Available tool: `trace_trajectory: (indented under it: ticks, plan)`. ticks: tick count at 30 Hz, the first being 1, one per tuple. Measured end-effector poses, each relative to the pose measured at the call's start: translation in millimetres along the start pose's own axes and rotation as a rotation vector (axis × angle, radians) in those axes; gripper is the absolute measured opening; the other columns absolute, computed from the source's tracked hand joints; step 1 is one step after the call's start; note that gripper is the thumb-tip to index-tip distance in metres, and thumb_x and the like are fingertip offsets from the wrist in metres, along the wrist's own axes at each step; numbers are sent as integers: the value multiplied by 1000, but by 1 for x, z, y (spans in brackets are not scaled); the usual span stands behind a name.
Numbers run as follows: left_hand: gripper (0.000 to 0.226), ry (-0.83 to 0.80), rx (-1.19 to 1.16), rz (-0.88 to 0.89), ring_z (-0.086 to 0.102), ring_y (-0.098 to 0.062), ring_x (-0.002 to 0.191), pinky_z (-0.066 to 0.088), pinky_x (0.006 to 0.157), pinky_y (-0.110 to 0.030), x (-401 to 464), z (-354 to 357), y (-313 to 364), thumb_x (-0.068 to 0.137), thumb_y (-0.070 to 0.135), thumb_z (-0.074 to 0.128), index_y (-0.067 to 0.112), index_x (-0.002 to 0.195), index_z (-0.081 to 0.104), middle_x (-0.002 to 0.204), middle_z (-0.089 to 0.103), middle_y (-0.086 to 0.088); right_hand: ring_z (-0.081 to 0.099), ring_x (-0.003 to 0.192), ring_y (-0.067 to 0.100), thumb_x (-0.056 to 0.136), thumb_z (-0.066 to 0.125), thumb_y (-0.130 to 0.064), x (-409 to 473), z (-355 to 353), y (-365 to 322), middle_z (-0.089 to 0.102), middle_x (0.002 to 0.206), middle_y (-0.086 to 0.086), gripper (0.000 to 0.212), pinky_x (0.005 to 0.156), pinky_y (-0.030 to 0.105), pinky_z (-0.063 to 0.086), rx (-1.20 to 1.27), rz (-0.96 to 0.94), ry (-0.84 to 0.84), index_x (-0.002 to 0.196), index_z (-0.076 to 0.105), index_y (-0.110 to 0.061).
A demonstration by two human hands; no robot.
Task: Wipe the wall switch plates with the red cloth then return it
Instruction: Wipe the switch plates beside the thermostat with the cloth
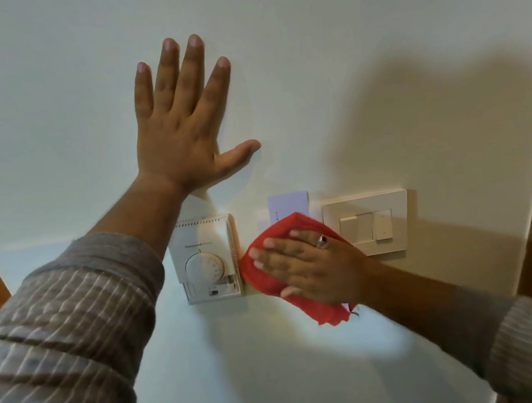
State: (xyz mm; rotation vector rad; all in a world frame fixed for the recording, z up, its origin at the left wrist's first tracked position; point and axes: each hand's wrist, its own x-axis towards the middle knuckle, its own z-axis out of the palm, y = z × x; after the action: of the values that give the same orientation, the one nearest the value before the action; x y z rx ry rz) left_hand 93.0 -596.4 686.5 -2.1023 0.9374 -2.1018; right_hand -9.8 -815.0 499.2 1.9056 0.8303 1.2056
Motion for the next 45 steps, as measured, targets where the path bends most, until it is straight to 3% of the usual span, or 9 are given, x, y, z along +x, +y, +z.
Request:
trace_trajectory:
  ticks: [3,6,13,22,29,34,38,40,45]
  plan:
    - [107,-6,-15,6,22,-49,154,16,121,-67,0,1,0,83,90,33,20,163,15,168,24,-22,11,154,27,104,48,-41,-7,-4,17,15,165,7,65,125,40,7,108,-48,-10,156,24,-11]
    - [107,-11,-25,4,21,-48,154,16,122,-67,1,1,1,83,90,33,21,163,15,168,24,-22,16,153,31,101,48,-51,-13,-7,12,16,165,14,75,125,44,10,2,127,46,156,22,-7]
    - [107,-12,-20,-1,24,-50,153,19,121,-69,2,-2,3,83,90,33,18,162,20,167,26,-24,-3,154,36,97,31,-68,-12,-10,-17,14,162,18,92,125,48,2,-59,370,-44,157,9,-2]
    - [109,-18,3,-3,25,-52,152,20,120,-71,3,-3,4,82,90,35,16,162,23,166,27,-26,-9,154,34,97,26,-69,17,-16,-15,-12,165,17,94,123,47,-11,32,216,-143,157,1,-2]
    - [111,-25,-19,8,22,-51,153,16,121,-69,2,-2,1,81,92,35,19,163,16,168,23,-25,17,152,30,102,38,-54,15,-14,41,28,162,14,74,126,41,4,187,-360,-149,155,28,-4]
    - [112,-1,0,14,25,-52,151,18,120,-69,1,0,0,80,92,39,18,163,19,166,27,-27,11,153,32,100,41,-60,-1,-14,16,13,164,16,80,125,44,7,83,97,6,155,22,-5]
    - [113,-4,13,16,28,-54,149,20,119,-70,2,-1,1,80,91,41,15,162,23,164,30,-28,-1,153,36,95,32,-72,10,-9,-33,7,165,21,97,125,50,0,17,527,-33,157,8,-1]
    - [112,-3,14,16,29,-54,149,21,118,-70,2,-2,2,80,90,42,14,161,25,164,31,-29,-3,153,38,94,32,-73,14,-7,-44,1,166,21,99,124,52,-3,9,581,-71,157,7,-1]
    - [111,-22,-2,-3,26,-54,150,19,119,-71,1,-6,4,81,90,39,14,161,23,165,28,-29,-1,154,30,98,33,-67,-3,-7,-15,3,166,13,88,125,45,-5,8,49,-124,158,14,-6]
